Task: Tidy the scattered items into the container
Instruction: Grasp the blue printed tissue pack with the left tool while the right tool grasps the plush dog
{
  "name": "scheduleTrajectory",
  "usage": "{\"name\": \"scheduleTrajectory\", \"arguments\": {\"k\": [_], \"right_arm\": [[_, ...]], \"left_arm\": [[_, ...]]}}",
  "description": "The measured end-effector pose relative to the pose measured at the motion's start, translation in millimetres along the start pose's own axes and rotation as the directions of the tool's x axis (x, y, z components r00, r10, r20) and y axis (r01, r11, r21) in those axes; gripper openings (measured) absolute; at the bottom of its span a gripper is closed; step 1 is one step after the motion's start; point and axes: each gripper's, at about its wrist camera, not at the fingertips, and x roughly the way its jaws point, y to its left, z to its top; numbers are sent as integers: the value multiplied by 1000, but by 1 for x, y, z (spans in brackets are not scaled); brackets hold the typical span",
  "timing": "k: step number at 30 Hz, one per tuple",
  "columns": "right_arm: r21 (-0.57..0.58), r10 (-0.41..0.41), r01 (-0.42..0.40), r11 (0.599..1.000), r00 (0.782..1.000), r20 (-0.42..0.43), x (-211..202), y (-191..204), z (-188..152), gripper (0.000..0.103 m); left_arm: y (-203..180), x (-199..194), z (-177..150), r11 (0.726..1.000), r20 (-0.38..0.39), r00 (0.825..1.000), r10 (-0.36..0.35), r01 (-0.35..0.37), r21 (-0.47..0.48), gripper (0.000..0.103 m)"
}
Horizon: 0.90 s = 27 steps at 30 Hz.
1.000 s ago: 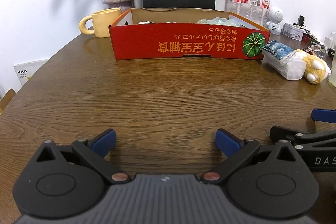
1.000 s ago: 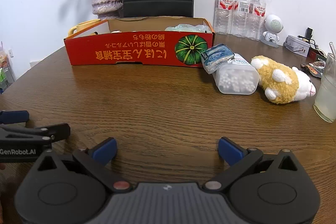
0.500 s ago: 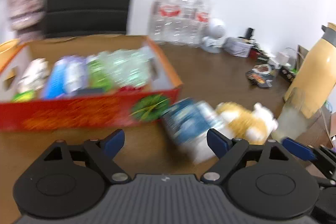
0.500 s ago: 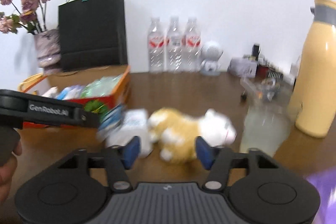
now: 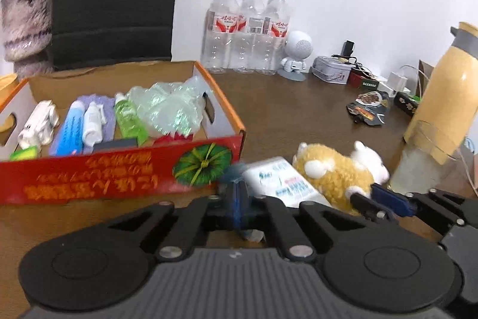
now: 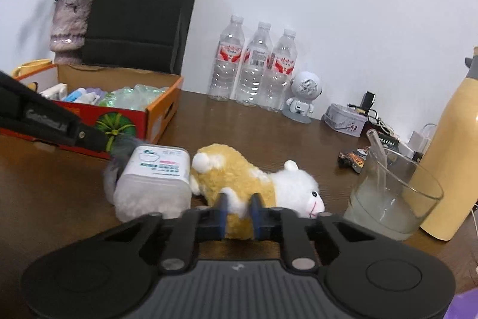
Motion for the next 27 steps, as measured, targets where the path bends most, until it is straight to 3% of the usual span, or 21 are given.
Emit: {"name": "scheduleTrajectory", "arguments": {"k": [4,6,9,10,11,12,13,16,18,20,21,23,25,27], "right_arm": [[37,18,-20,999,999,36,-33,1,-2,0],[37,71,-73,997,997,42,-48,3,-4,0],[-4,38,-38,999,997,65,-54,8,-3,3],[-17,19,-18,1000,998,56,-50,8,-1,14],[-11,21,-20,1000,999,41,-42,6,2,22],[-6,24,-24,1000,999,28,-34,4,6,40],[-21,47,-46,999,998,32,-26,1,10,46],[-101,94,-87,991,993,66,-3,-5,25,48],[-171,111,-106,980,994,20,14,-2,35,48],[-162,107,-107,981,994,-11,20,0,34,48],[-158,104,-107,982,994,-27,23,2,34,45],[-149,100,-108,983,993,-58,28,4,33,46],[-140,96,-108,984,991,-90,34,6,32,39],[-131,92,-108,985,988,-121,40,8,31,37]], "left_arm": [[11,-29,-13,1000,5,1000,9,-9,0,1],[19,-41,-22,1000,3,1000,14,-14,-5,1],[28,-43,-31,1000,-11,1000,5,-6,-18,4],[28,-41,-30,999,-8,1000,7,-7,-32,12],[28,-37,-29,999,-10,1000,0,-1,-34,41],[26,-32,-26,1000,-18,1000,-11,11,-29,57],[23,-25,-24,1000,-19,1000,-14,14,-11,74],[8,-2,-20,995,-30,1000,7,-4,100,73],[5,12,-20,989,-48,999,26,-19,149,61],[8,25,-20,989,-80,996,38,-26,144,32],[12,31,-21,992,-103,994,35,-22,128,23],[21,33,-24,995,-104,995,15,-5,99,13],[27,27,-29,995,-98,995,25,-15,104,3],[33,19,-34,993,-96,994,43,-32,116,1]]}}
